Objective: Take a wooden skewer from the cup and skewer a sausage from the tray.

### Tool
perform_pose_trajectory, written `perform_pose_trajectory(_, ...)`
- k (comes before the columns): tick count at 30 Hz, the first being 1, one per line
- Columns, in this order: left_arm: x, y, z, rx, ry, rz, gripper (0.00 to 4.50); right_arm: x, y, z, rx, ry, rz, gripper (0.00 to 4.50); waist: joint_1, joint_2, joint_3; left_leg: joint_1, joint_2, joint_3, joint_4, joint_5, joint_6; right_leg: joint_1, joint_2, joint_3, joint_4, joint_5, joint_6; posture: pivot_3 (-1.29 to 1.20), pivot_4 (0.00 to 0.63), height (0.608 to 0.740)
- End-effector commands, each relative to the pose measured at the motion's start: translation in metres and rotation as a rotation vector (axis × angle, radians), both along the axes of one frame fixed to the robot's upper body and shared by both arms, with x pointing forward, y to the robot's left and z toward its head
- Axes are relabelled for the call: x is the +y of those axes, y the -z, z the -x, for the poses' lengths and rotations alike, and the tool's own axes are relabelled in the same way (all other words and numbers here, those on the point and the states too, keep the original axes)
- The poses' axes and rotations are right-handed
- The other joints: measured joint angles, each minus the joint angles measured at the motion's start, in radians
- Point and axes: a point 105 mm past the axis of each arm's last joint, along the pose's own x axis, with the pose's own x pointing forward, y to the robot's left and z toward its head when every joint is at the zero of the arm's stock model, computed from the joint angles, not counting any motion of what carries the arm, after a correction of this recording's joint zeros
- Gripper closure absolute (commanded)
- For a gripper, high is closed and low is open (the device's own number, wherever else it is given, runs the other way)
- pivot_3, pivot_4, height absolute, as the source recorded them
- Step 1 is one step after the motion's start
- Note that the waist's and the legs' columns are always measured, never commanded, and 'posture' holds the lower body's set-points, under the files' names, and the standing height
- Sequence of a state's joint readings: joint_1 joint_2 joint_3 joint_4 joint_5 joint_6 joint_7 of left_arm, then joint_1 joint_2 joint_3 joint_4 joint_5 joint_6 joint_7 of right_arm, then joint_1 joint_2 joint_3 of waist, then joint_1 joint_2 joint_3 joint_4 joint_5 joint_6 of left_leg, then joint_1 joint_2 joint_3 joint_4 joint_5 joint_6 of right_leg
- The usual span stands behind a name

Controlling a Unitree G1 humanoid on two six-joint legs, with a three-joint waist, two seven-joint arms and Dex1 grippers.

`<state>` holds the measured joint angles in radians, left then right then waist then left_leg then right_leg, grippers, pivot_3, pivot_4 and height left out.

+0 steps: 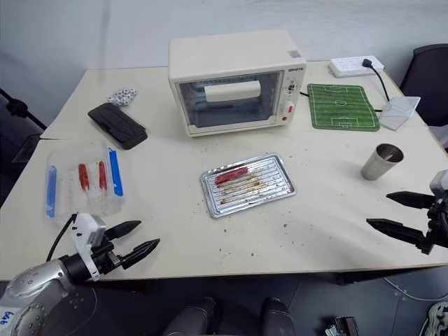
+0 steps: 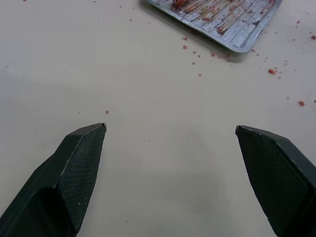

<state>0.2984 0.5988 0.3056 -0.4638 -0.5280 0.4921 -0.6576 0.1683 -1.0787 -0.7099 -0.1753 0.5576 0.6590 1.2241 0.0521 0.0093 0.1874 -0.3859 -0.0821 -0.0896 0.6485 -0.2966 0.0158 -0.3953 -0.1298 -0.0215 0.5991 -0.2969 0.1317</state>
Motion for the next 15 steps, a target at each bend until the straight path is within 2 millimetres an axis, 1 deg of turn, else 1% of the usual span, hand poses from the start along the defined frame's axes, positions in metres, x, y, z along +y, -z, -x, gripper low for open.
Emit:
perform_pose_trajectory(1,-0.0056,-0.0049,0.0017,-0.036,0.027,-0.006,0.05,0.0051,-0.0020,-0.0004,-0.019,-0.015,0.007,0.00,0.000,0.000,0.000,0.000,0.000,0.000,0.000,0.000,0.000,0.000,0.000,0.000,0.000,0.000,0.000,0.00,0.150,0.740)
perform_pose_trajectory(3,-0.0058,-0.0047,0.0013,-0.022,0.013,0.017,0.05,0.0047,-0.0012,-0.0008,-0.016,-0.013,0.012,0.00,0.000,0.000,0.000,0.000,0.000,0.001,0.000,0.000,0.000,0.000,0.000,0.000,0.000,0.000,0.000,0.00,0.150,0.740)
perform_pose_trajectory(10,-0.0083,-0.0067,-0.0034,-0.035,0.006,0.006,0.05,0.0032,-0.0009,-0.0023,-0.015,-0.007,0.025,0.00,0.000,0.000,0.000,0.000,0.000,0.001,0.001,0.000,0.000,0.000,0.000,0.000,0.001,0.000,0.000,0.00,0.150,0.740)
perform_pose_trajectory(15,-0.0147,-0.0061,-0.0053,-0.027,0.015,0.029,0.05,0.0001,0.0002,-0.0041,-0.020,0.028,0.028,0.00,0.000,0.000,0.000,0.000,0.000,0.001,0.001,0.000,0.000,0.000,0.000,0.001,0.001,0.000,0.000,0.00,0.150,0.740)
